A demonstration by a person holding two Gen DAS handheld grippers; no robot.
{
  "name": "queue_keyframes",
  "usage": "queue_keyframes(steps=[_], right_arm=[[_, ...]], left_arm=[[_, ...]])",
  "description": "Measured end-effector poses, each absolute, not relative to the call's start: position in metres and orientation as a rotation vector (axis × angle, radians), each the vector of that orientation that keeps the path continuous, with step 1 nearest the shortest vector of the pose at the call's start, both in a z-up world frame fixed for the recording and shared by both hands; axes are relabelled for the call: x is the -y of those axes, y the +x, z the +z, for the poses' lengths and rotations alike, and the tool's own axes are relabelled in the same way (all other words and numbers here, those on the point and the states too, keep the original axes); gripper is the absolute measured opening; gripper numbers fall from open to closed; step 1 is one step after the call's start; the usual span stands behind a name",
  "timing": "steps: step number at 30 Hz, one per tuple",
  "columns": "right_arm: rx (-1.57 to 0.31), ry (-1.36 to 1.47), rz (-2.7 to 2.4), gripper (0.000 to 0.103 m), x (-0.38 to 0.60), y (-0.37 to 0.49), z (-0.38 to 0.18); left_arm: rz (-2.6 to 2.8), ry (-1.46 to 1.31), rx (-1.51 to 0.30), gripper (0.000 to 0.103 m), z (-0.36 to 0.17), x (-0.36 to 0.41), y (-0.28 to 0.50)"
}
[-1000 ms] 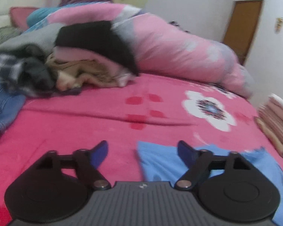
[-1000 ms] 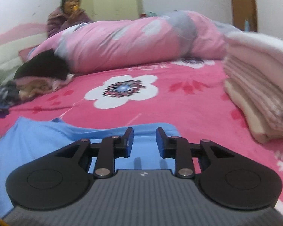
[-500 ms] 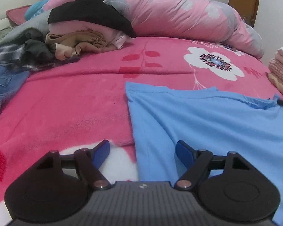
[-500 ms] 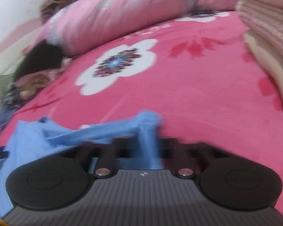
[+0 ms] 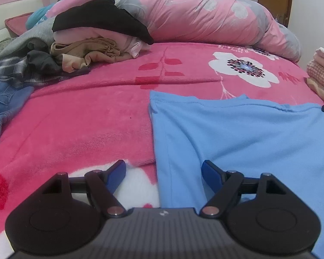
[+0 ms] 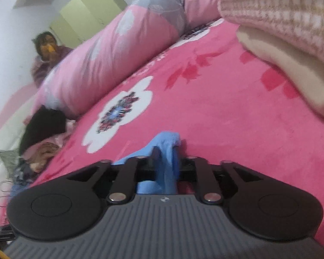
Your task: Fold clothes
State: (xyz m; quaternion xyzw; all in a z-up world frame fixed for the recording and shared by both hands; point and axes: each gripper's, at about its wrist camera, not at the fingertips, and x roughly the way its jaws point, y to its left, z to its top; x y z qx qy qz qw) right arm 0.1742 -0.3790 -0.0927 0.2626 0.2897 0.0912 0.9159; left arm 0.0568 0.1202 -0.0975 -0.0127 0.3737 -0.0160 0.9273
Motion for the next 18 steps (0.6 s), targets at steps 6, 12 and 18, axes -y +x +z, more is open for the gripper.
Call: queue_keyframes(steps=[6,12,18], right_arm=[[-0.562,0.527,0.108,0.041,0.4,0.119,-0.063],[-0.57,0.405,0.09,0.042,0.395,0.04,-0.046],[-0.594,0.435,0.071,0.042,0.379,-0.028,-0.049]], left_arm=[[0.025,-0.064,-0.724,0.08,-0.078,-0.144,0.034],[0.058,-0.216,-0.674,0.08,-0.052,-0.189,-0.017],[-0.075,-0.404,-0.675,0.077,-0.059,-0.201,-0.075]])
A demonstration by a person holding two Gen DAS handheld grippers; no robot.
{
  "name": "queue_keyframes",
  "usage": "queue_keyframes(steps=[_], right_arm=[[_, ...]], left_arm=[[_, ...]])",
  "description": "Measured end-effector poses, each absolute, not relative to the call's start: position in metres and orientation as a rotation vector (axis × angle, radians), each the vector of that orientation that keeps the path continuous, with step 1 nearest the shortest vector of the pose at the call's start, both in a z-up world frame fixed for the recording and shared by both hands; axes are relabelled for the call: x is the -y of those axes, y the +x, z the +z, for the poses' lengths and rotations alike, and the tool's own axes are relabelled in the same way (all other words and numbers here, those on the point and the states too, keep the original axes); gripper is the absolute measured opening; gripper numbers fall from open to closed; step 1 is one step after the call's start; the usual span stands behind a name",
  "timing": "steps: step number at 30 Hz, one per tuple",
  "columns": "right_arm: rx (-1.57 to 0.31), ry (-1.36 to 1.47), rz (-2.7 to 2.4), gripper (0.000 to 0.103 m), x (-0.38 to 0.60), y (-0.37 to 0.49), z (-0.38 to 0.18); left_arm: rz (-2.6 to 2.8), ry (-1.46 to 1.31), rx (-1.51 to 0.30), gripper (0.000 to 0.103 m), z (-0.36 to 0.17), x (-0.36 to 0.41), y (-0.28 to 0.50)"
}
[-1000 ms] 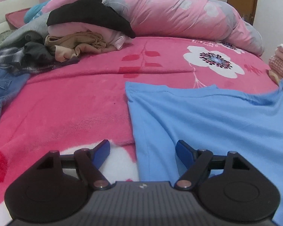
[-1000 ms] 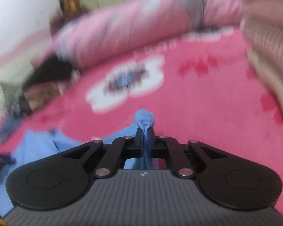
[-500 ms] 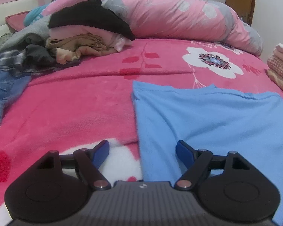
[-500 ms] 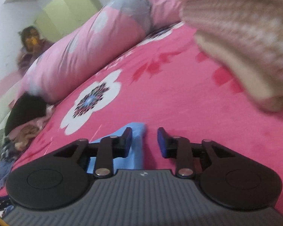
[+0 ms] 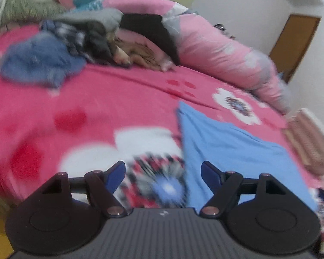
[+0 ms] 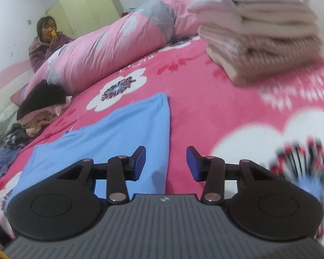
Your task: Fold clothes
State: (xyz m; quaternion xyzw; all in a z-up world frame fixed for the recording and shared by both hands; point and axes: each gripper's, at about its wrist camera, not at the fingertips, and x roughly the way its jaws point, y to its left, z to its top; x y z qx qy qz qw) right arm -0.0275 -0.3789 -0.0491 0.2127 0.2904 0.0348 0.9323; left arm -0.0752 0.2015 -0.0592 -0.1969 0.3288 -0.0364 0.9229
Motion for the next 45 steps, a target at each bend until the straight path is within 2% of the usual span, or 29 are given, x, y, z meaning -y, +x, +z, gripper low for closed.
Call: queue_keyframes(steps=[7,9,11,13,17,21,24,26,29,33,36,39,43,45], right_arm=[[-0.613,0.55,0.015,0.042,0.383,-0.064,-0.056],[-0.589,0.513,0.02,0.037,0.376,-0.071,-0.05],[-0.54,0.423,0.067,0.024,0.359,-0.075,-0.04],[-0.5,0.293,0.139,0.021,0.331,-0.074,-0.034],[-0.448,0.093,0.28,0.017,0.272,-0.06,-0.044],[-0.499,-0.027,0.264,0.013,0.254,-0.052,-0.074],[-0.491,0.024,0.165,0.009,0.288,-0.068,-0.079],[-0.495,0.067,0.071,0.0,0.313,-0.08,-0.075],[-0.51,0.098,-0.083,0.003,0.343,-0.092,-0.07],[-0.431,0.121,-0.007,0.003,0.328,-0.084,-0.054],[-0.384,0.082,0.141,0.003,0.295,-0.068,-0.047],[-0.448,0.072,0.191,0.001,0.282,-0.047,-0.067],[-0.48,0.217,-0.005,0.0,0.341,-0.049,-0.081],[-0.474,0.277,-0.115,0.002,0.371,-0.057,-0.079]], left_arm=[[-0.151,-0.437,-0.672,0.067,-0.083,-0.18,-0.093],[-0.14,-0.421,-0.656,0.066,-0.083,-0.174,-0.093],[-0.134,-0.376,-0.617,0.066,-0.076,-0.164,-0.094],[-0.164,-0.335,-0.589,0.066,-0.069,-0.151,-0.089],[-0.237,-0.254,-0.59,0.082,-0.072,-0.118,-0.074],[-0.231,-0.21,-0.695,0.086,-0.102,-0.091,-0.055],[-0.259,-0.158,-0.641,0.086,-0.105,-0.093,-0.069],[-0.28,-0.187,-0.627,0.087,-0.107,-0.099,-0.074],[-0.31,-0.246,-0.614,0.089,-0.109,-0.11,-0.078],[-0.324,-0.324,-0.61,0.1,-0.106,-0.115,-0.077],[-0.301,-0.331,-0.603,0.1,-0.106,-0.113,-0.078],[-0.295,-0.369,-0.581,0.1,-0.107,-0.122,-0.083],[-0.301,-0.506,-0.548,0.1,-0.11,-0.149,-0.088],[-0.259,-0.512,-0.545,0.102,-0.107,-0.157,-0.088]])
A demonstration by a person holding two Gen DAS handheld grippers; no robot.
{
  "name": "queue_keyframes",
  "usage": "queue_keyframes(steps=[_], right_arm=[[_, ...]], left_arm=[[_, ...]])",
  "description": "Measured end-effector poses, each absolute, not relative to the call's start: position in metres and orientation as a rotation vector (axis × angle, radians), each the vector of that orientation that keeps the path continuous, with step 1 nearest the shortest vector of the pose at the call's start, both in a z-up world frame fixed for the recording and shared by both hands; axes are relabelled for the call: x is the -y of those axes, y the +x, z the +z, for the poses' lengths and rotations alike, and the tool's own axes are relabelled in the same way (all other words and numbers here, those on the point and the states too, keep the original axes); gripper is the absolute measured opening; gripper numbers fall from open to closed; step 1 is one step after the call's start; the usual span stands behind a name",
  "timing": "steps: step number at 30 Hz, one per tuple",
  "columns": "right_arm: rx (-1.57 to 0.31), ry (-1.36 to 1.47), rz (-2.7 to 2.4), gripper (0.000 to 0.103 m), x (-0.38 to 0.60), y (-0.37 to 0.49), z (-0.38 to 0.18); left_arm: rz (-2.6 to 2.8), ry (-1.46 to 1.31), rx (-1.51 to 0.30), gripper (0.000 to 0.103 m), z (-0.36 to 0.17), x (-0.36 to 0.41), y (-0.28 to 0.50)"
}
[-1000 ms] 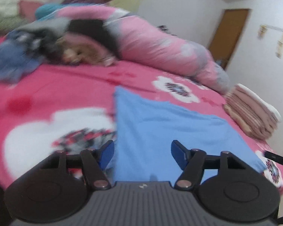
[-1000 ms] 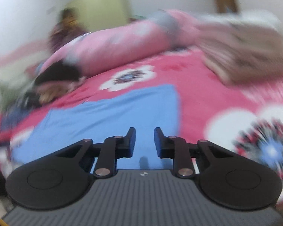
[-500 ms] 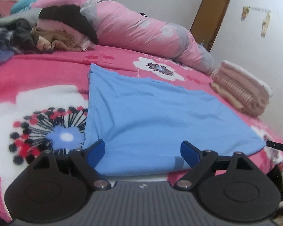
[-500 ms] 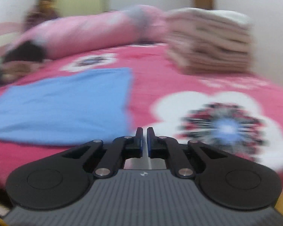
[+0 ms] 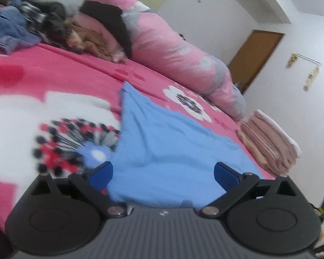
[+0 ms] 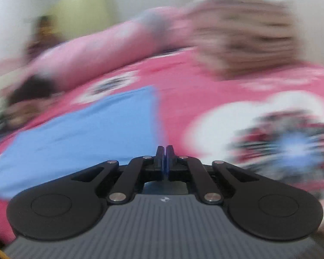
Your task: Fold clothes
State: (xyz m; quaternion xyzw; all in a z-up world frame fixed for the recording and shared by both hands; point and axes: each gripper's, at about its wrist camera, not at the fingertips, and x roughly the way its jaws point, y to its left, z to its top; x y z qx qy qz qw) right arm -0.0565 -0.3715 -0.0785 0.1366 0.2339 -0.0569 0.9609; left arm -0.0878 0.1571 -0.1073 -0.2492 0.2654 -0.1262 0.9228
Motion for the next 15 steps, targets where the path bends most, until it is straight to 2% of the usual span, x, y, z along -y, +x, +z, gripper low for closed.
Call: queue_keyframes(steps=[4,7,15], right_arm=[[-0.396,0.249,-0.053,0.004,0.356,-0.048,-0.045],[-0.384,0.185,0.185,0.005,0.297,-0.016,-0.027],[-0.671,0.038,0.825,0.005,0.068,0.116,-0.026]], left_arm=[[-0.216,-0.549,-0.539,0.102,-0.107,-0.171,-0.089],[-0.188,-0.563,-0.525,0.102,-0.104,-0.173,-0.093],[-0.232,-0.558,-0.496,0.102,-0.111,-0.182,-0.109]])
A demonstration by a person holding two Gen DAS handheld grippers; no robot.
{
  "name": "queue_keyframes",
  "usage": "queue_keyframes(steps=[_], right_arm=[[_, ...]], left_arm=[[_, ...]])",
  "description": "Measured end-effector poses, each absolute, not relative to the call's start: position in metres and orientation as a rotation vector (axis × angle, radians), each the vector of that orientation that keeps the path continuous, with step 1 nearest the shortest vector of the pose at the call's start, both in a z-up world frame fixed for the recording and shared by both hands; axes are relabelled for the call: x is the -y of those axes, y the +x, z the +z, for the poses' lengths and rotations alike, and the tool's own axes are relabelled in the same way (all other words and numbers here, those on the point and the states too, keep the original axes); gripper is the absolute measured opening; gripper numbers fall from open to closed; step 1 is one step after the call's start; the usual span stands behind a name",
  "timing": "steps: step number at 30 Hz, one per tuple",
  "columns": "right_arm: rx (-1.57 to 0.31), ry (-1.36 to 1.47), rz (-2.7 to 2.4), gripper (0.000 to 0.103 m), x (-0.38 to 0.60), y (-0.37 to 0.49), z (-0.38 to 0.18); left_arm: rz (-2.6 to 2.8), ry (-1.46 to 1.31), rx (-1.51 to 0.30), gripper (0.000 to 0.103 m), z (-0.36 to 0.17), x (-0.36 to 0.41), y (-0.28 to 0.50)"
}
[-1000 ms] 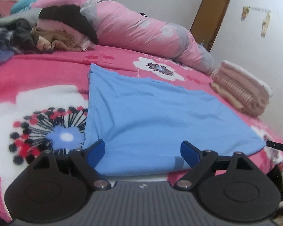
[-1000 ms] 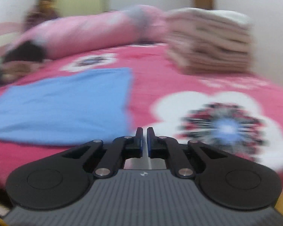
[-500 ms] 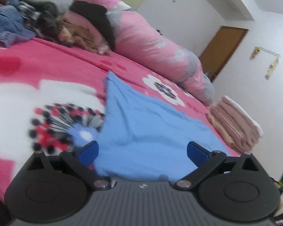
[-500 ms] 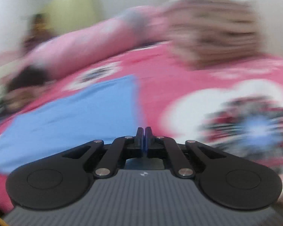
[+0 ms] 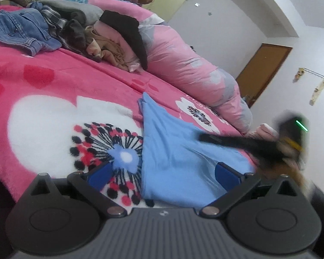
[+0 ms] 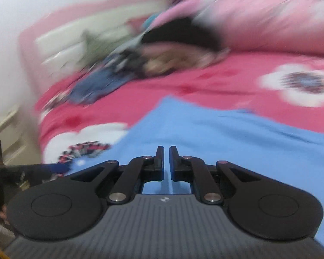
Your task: Fold clothes
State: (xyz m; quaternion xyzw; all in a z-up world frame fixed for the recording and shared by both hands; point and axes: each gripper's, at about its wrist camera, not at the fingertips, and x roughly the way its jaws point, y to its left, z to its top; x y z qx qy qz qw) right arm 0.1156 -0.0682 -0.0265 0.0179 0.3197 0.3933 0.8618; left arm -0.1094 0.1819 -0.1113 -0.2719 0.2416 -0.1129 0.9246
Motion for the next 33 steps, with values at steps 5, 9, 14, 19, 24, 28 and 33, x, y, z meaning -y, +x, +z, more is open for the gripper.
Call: queue_keyframes(steps=[5,9,14,19,24,28,33], right_arm=[[-0.808,-0.012,0.796,0.003,-0.004,0.186,-0.043],[-0.691,-0.046,0.605,0.005,-0.012,0.209,-0.032],[-0.685,-0.02,0.704,0.006,0.008,0.189,-0.007],[-0.868,-0.2,1.039,0.014,-0.017,0.157,-0.02],[-0.812,-0.11,0.735,0.016,-0.021,0.196,-0.019],[-0.709,-0.075,0.759,0.017,-0.003,0.166,0.006],[-0.589,-0.357,1.007,0.036,-0.005,0.058,0.007]], left_arm=[[-0.289,-0.59,-0.477,0.102,-0.116,-0.194,-0.116],[-0.327,-0.605,-0.471,0.102,-0.119,-0.202,-0.119],[-0.351,-0.618,-0.459,0.102,-0.121,-0.209,-0.123],[-0.361,-0.627,-0.46,0.102,-0.121,-0.213,-0.126],[-0.347,-0.635,-0.451,0.102,-0.117,-0.219,-0.128],[-0.307,-0.655,-0.423,0.102,-0.115,-0.233,-0.132],[-0.276,-0.654,-0.369,0.103,-0.108,-0.259,-0.135]])
